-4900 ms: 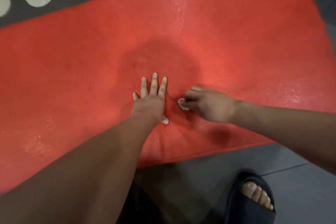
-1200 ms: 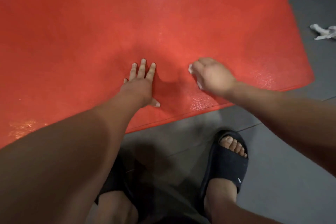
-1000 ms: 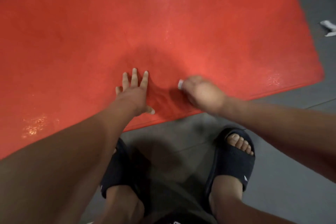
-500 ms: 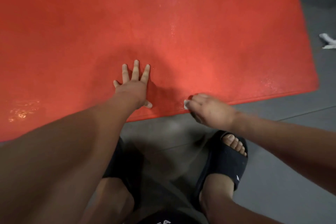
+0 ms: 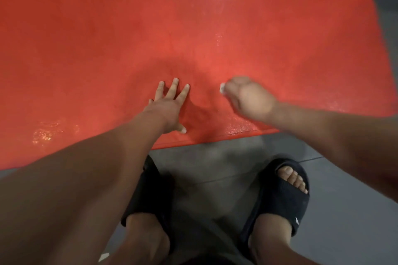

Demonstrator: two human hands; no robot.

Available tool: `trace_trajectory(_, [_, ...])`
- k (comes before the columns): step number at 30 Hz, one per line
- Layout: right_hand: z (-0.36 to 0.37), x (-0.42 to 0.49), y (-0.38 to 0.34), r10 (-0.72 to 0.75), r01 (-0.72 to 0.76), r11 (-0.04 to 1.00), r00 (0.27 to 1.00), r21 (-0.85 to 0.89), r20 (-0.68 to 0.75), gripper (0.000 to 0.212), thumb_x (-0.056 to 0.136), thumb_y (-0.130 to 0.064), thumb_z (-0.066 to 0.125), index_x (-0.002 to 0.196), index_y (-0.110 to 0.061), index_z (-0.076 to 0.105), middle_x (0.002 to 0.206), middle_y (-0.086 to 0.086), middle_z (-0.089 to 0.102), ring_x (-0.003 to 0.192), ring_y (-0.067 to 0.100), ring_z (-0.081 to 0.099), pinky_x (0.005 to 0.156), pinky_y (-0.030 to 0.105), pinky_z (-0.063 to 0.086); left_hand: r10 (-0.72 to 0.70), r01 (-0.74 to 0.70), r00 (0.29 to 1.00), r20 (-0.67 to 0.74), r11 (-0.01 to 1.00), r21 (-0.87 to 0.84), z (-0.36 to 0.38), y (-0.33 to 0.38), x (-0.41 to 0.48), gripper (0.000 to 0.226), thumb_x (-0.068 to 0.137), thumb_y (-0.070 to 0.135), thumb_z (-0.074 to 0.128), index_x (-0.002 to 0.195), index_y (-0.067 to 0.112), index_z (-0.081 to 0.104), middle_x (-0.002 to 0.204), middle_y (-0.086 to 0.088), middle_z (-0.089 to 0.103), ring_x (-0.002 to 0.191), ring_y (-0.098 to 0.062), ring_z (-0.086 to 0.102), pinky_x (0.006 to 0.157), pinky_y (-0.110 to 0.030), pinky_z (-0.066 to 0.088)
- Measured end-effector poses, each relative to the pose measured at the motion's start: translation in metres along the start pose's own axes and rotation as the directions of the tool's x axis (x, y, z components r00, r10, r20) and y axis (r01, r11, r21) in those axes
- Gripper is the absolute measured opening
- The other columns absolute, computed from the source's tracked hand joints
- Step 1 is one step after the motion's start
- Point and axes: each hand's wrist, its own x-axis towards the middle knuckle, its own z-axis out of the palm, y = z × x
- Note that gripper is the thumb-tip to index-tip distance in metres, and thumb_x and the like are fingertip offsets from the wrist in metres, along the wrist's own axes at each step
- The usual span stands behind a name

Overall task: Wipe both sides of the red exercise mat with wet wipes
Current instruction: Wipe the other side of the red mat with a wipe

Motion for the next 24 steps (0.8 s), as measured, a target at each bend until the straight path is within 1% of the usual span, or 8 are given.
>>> trace_trajectory(3, [0.009,-0.034,-0.023,-0.337,0.331,0.941,0.924,0.063,0.18,0.022,0.103,-0.021,0.044,0.11,-0.011,0.063,0.09,0.008,0.057,0.083,0.03,0.055,0.077,0.04,0.048,-0.034,0.034,0.999,-0.018,0.999,0.009,0.007,0.007,0.003,0.136,0.074,0.041,0.088,0.156,0.043,-0.021,0.159,0.012,-0.04,0.151,-0.032,-0.027,0.12,-0.063,0.017])
trace_trajectory(5, [0.004,-0.027,-0.01,-0.415,0.423,0.906,0.879,0.02,0.232,0.023,0.1,-0.021,0.044,0.11,-0.013,0.063,0.093,0.007,0.058,0.087,0.029,0.056,0.08,0.039,0.05,-0.045,0.045,0.999,-0.015,0.999,0.016,0.009,0.008,0.005,0.137,0.074,0.039,0.088,0.155,0.043,-0.022,0.159,0.012,-0.041,0.151,-0.033,-0.028,0.12,-0.063,0.017])
trace_trajectory(8, [-0.009,0.013,0.024,-0.174,0.179,0.979,0.983,-0.098,0.055,0.013,0.097,-0.016,0.054,0.104,-0.012,0.064,0.094,0.014,0.061,0.09,0.037,0.06,0.079,0.043,0.052,-0.052,0.052,0.998,-0.017,0.999,0.009,0.006,0.006,0.004,0.138,0.073,0.04,0.089,0.155,0.043,-0.022,0.158,0.012,-0.041,0.151,-0.032,-0.028,0.12,-0.063,0.017])
trace_trajectory(11, [-0.017,0.033,0.034,0.097,-0.104,0.992,0.99,-0.07,-0.103,0.007,0.095,-0.007,0.056,0.095,-0.002,0.061,0.087,0.024,0.059,0.083,0.044,0.06,0.071,0.045,0.048,-0.054,0.054,0.998,-0.015,0.999,0.002,0.006,0.009,0.002,0.138,0.074,0.038,0.088,0.155,0.043,-0.023,0.158,0.013,-0.042,0.151,-0.032,-0.029,0.121,-0.063,0.017])
trace_trajectory(16, [0.014,-0.009,-0.025,-0.178,0.175,0.984,0.982,0.045,0.057,0.009,0.091,-0.004,0.059,0.099,-0.009,0.06,0.086,0.013,0.058,0.08,0.034,0.056,0.075,0.04,0.042,-0.059,0.058,0.998,-0.019,0.998,-0.015,0.008,0.006,0.004,0.138,0.074,0.034,0.089,0.155,0.043,-0.023,0.158,0.013,-0.042,0.15,-0.032,-0.029,0.12,-0.063,0.015])
trace_trajectory(20, [0.018,-0.039,-0.029,-0.47,0.48,0.877,0.843,0.028,0.261,0.023,0.1,-0.02,0.047,0.117,-0.011,0.061,0.098,0.007,0.057,0.088,0.029,0.054,0.079,0.04,0.05,-0.056,0.056,0.998,-0.017,0.998,-0.011,0.011,0.006,0.006,0.14,0.073,0.035,0.089,0.154,0.044,-0.025,0.156,0.014,-0.044,0.15,-0.031,-0.031,0.121,-0.062,0.014])
trace_trajectory(22, [0.011,-0.021,-0.012,-0.42,0.437,0.898,0.881,-0.036,0.219,0.023,0.102,-0.022,0.044,0.108,-0.01,0.062,0.094,0.009,0.058,0.087,0.031,0.057,0.077,0.041,0.051,-0.058,0.057,0.998,-0.018,0.998,-0.015,0.011,0.006,0.006,0.14,0.073,0.034,0.089,0.154,0.044,-0.025,0.156,0.014,-0.044,0.15,-0.03,-0.031,0.121,-0.062,0.013])
trace_trajectory(24, [0.002,0.001,0.007,-0.236,0.24,0.967,0.97,-0.086,0.056,0.022,0.104,-0.024,0.046,0.098,-0.008,0.06,0.088,0.013,0.057,0.081,0.035,0.057,0.074,0.044,0.049,-0.056,0.056,0.998,-0.012,0.998,-0.018,0.009,0.005,0.005,0.139,0.074,0.033,0.089,0.154,0.044,-0.025,0.156,0.014,-0.044,0.15,-0.03,-0.031,0.121,-0.063,0.013])
